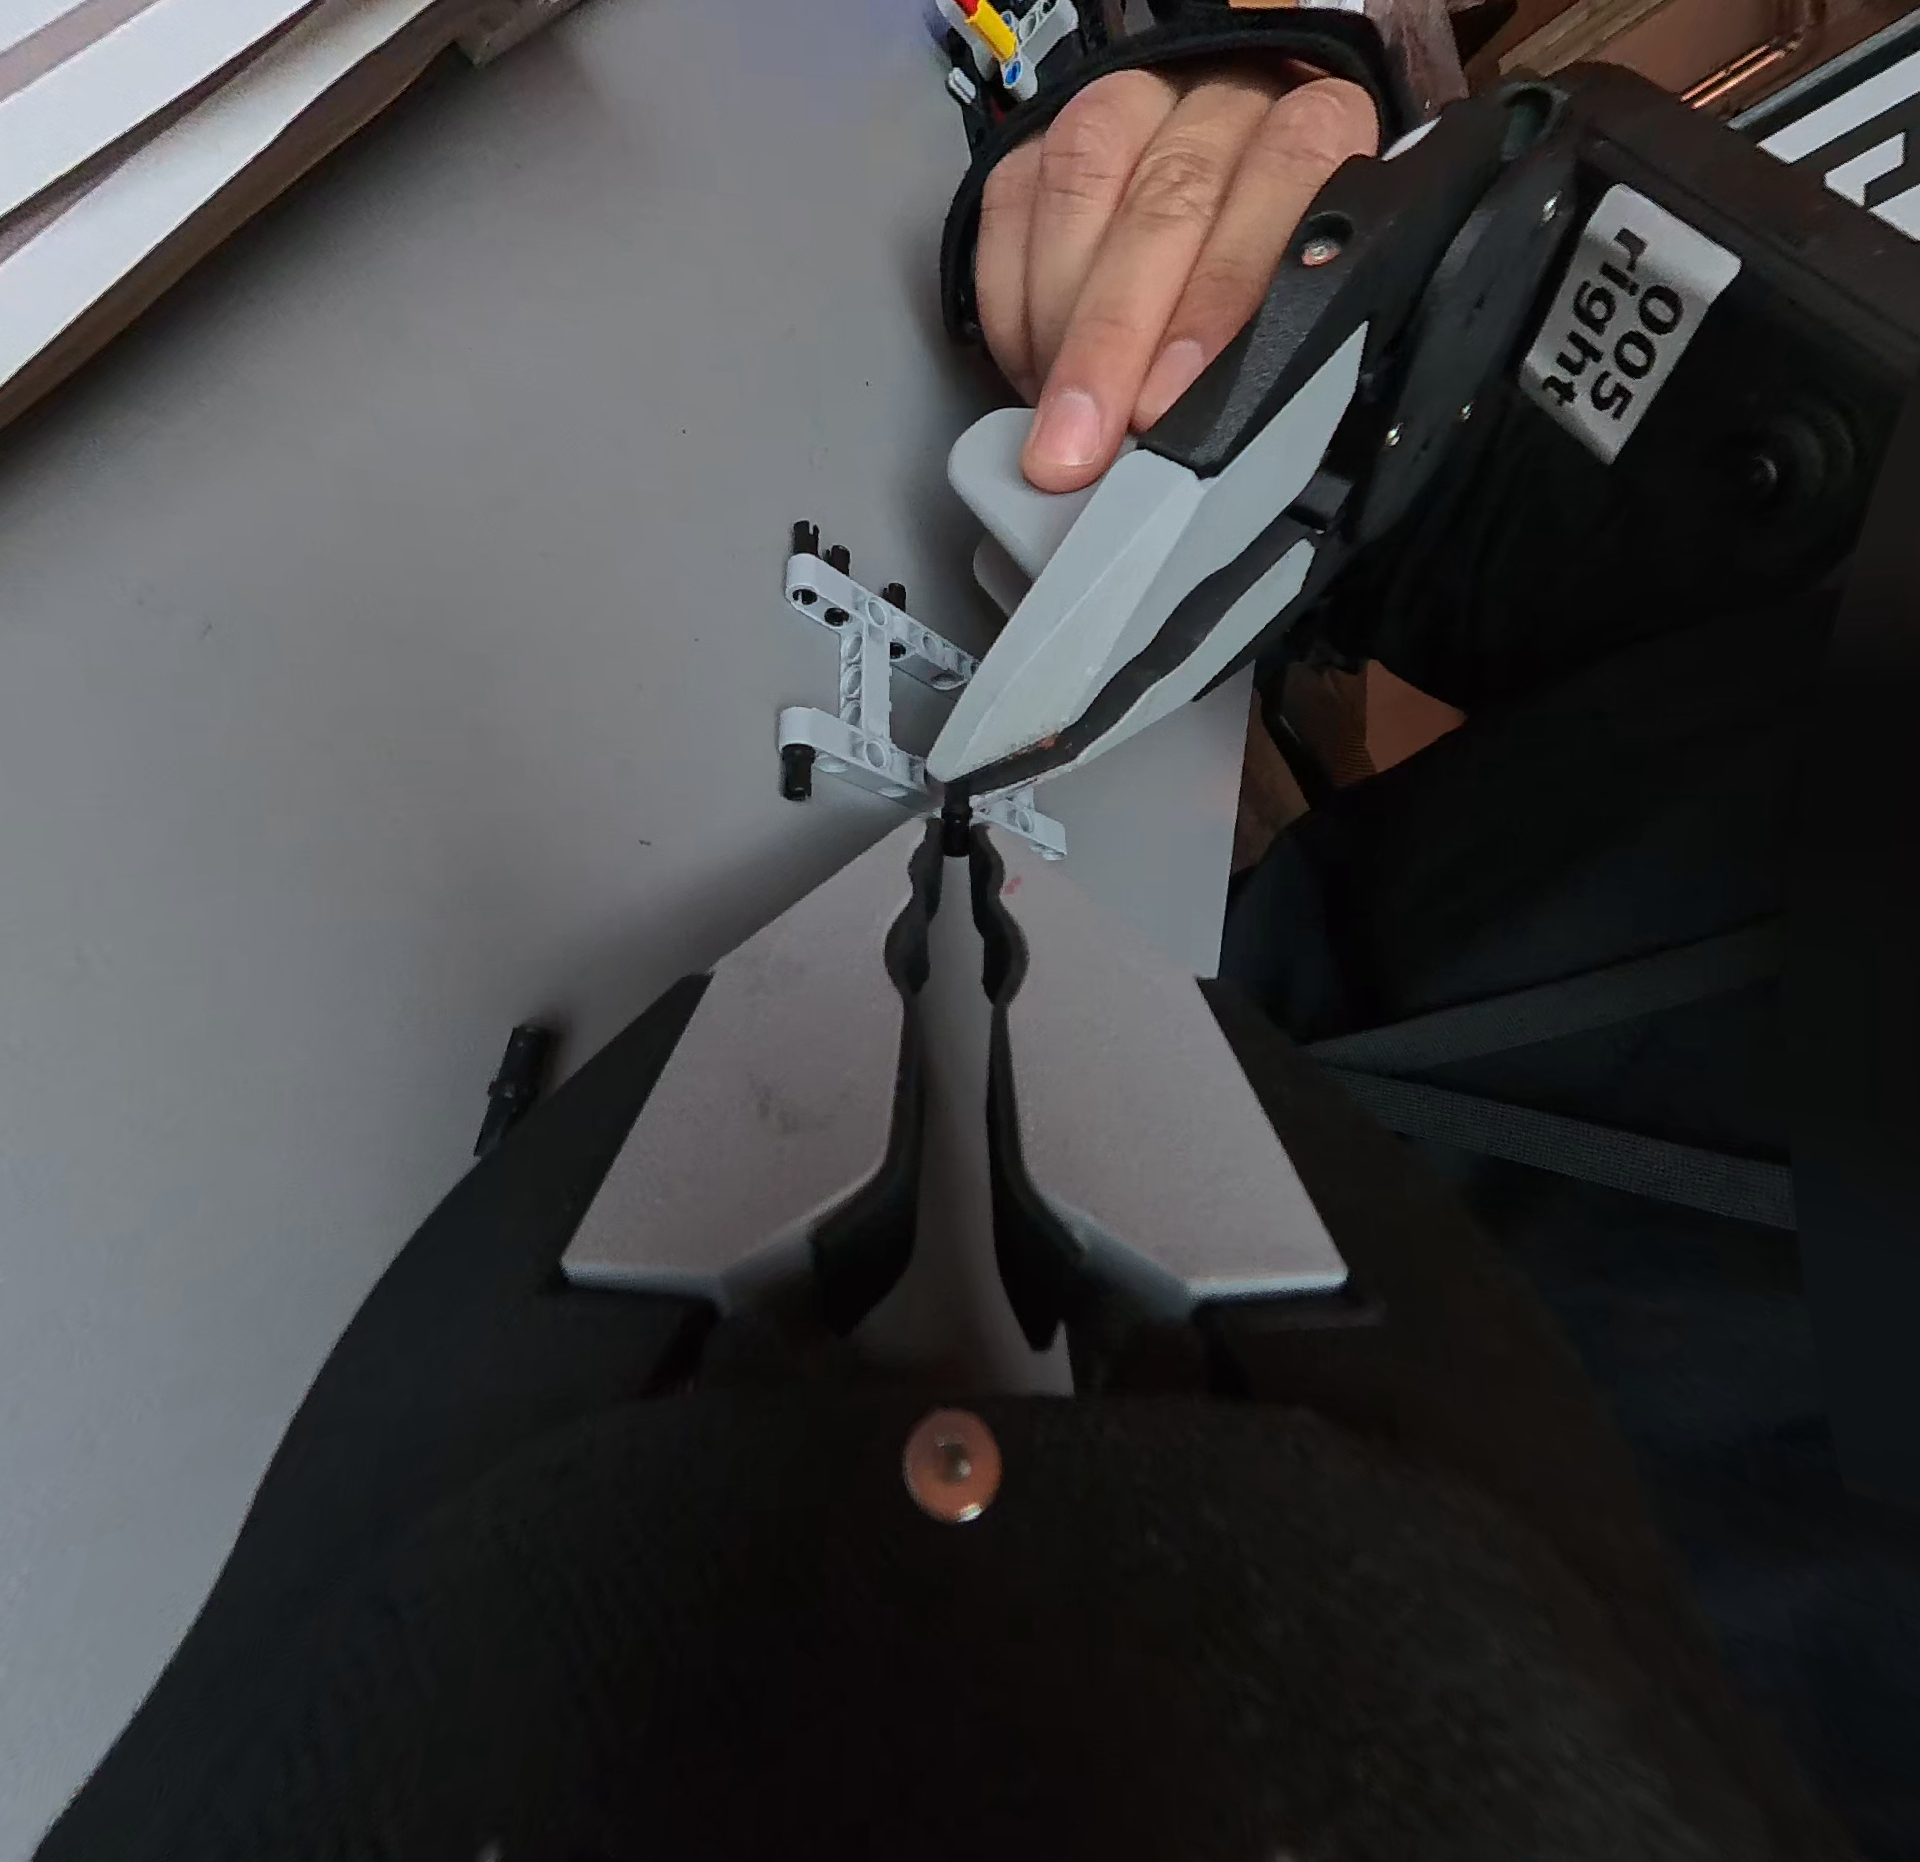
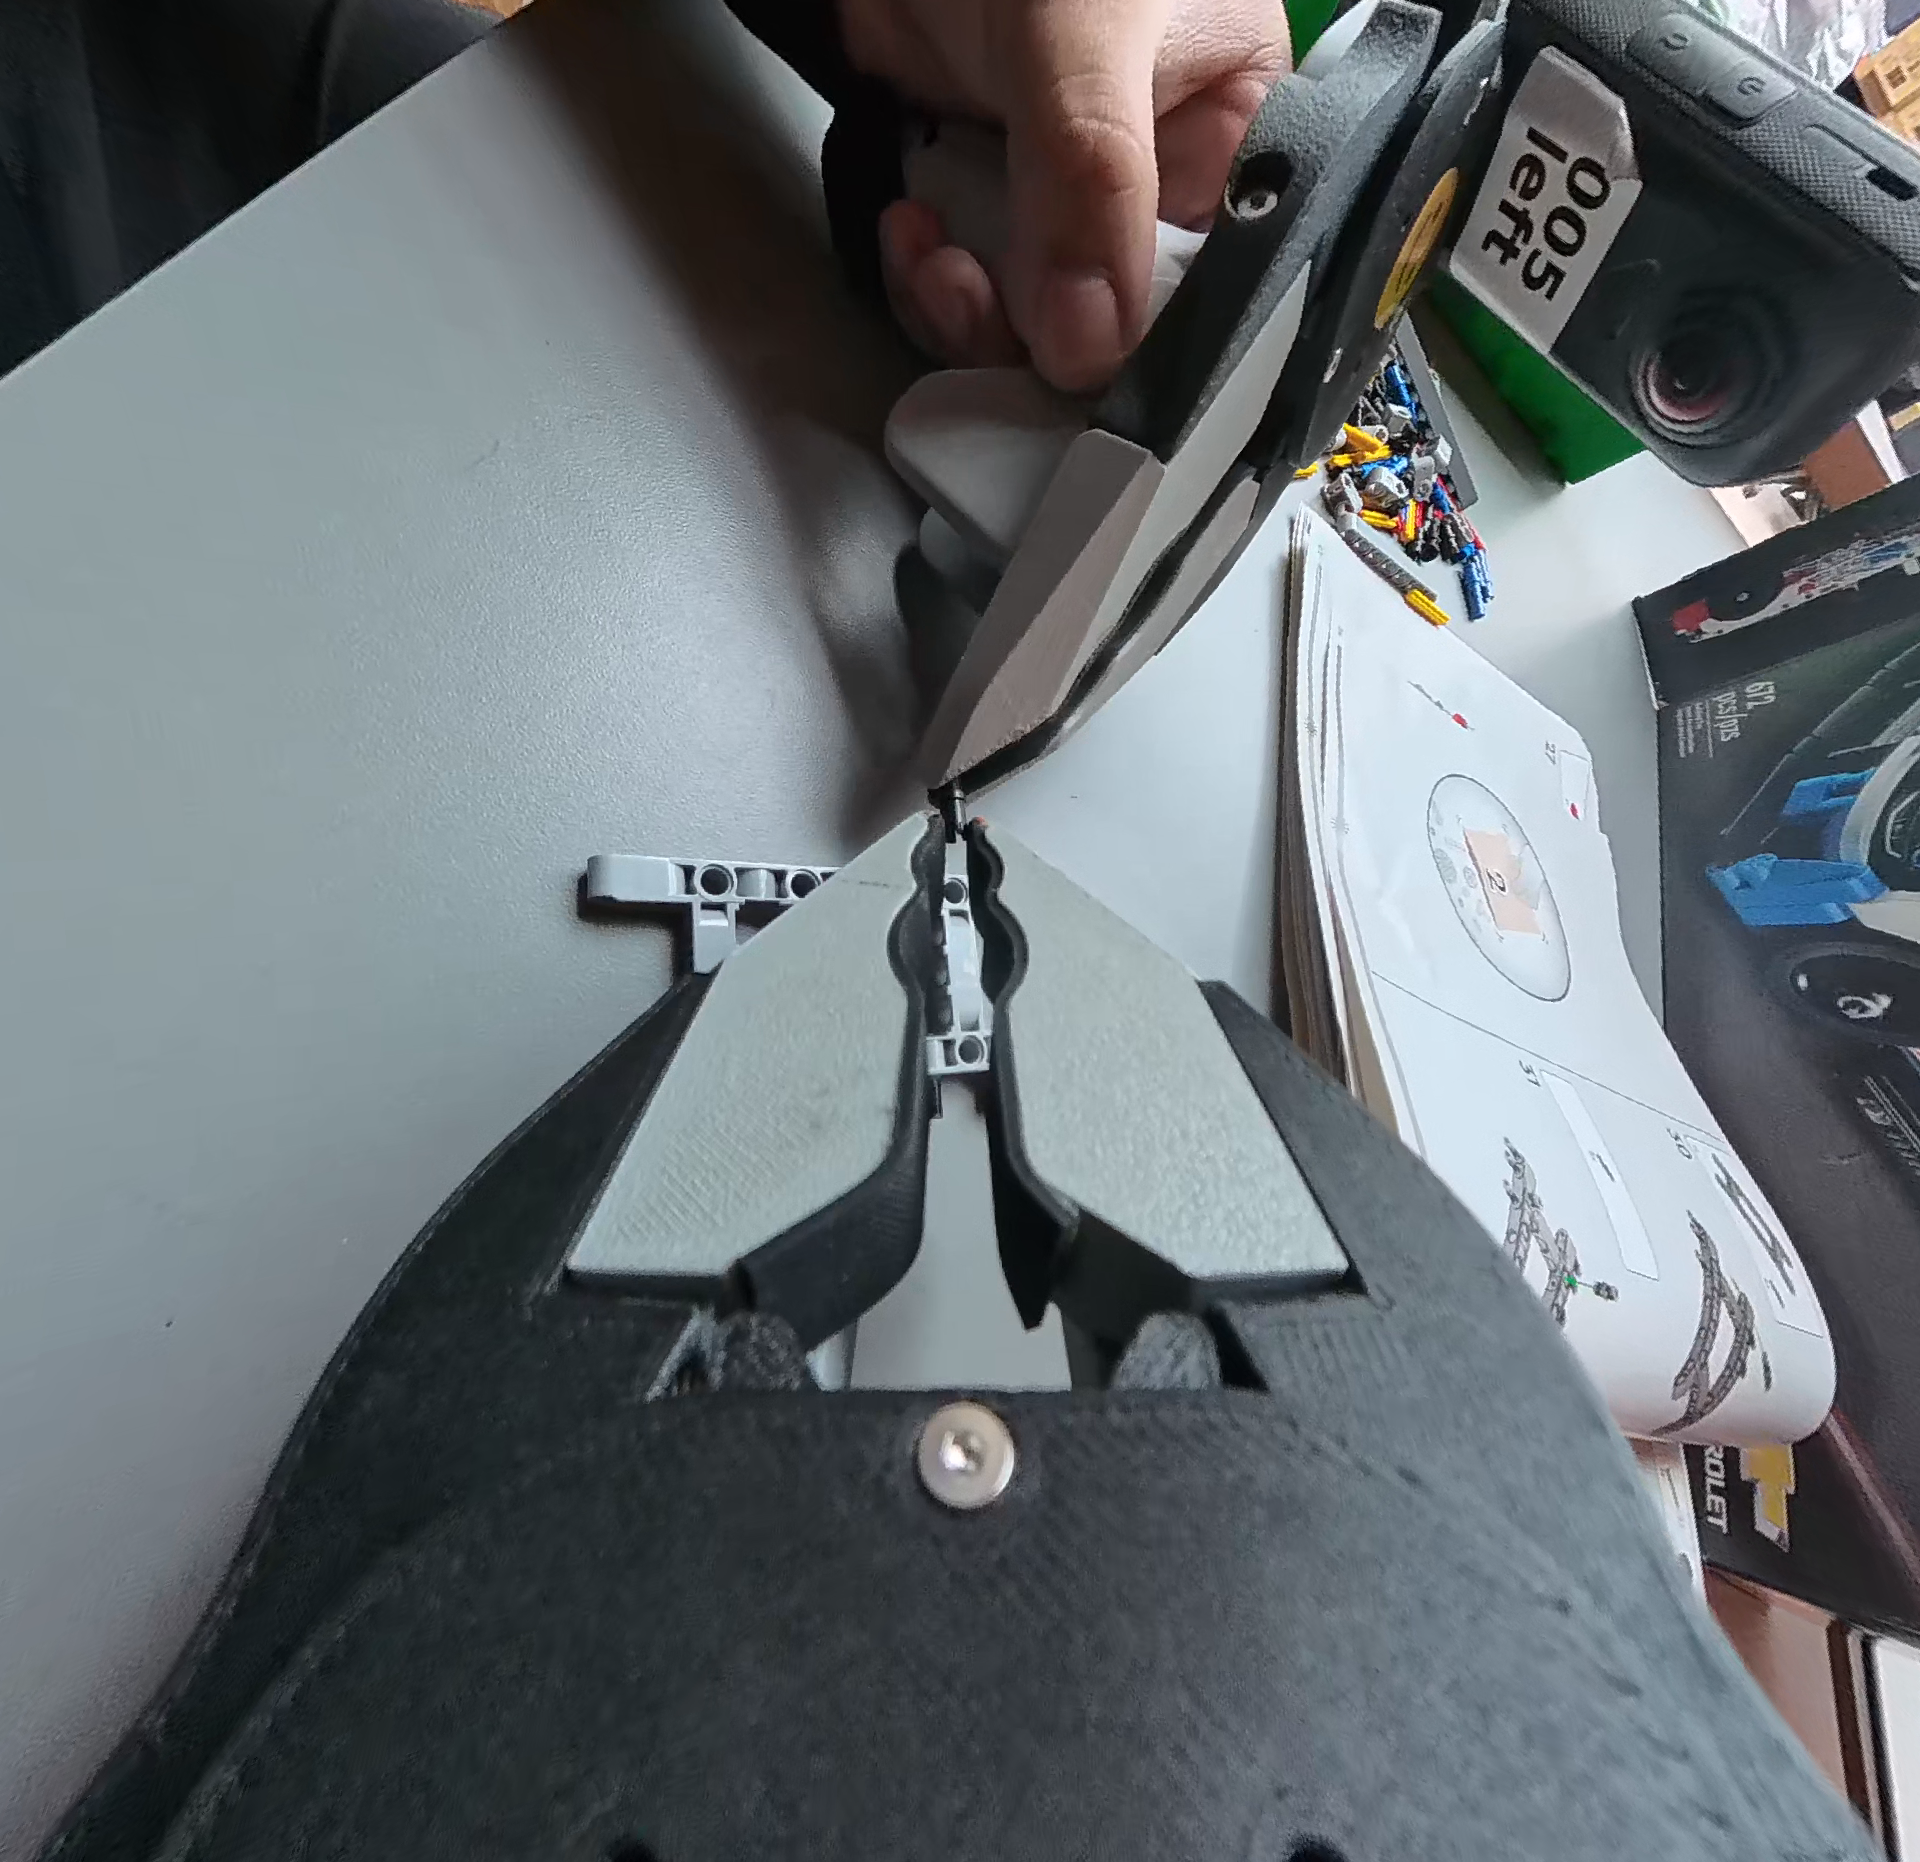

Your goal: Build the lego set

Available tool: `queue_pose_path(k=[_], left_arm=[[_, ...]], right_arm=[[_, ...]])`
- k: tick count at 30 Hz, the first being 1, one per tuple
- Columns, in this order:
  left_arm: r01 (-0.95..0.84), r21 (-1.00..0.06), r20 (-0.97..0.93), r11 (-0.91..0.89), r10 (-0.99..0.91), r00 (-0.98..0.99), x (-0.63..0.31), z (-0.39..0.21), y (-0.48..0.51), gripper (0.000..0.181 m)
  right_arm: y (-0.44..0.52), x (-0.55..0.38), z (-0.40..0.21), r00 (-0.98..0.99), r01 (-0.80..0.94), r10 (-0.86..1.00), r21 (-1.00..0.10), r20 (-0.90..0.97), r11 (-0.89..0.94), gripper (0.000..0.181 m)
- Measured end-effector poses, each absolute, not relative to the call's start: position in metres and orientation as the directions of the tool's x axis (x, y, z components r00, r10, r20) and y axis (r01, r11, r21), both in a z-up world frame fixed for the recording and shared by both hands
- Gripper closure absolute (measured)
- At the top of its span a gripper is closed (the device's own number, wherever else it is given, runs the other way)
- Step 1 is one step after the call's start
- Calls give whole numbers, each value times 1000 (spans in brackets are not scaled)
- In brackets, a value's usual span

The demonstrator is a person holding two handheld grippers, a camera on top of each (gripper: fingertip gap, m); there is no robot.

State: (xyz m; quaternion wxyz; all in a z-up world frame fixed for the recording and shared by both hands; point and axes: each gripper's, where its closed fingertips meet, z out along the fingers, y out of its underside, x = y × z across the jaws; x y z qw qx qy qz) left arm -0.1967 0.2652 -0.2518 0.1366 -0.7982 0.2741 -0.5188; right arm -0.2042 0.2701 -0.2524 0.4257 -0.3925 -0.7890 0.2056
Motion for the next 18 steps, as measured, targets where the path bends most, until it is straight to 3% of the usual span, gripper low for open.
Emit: queue_pose_path(k=[18], left_arm=[[-297, -495, 753, -817, -574, 323, -196, -254, 267, 179]], right_arm=[[271, -205, -254, -323, 458, 800, -657, 505, 599, 180]])
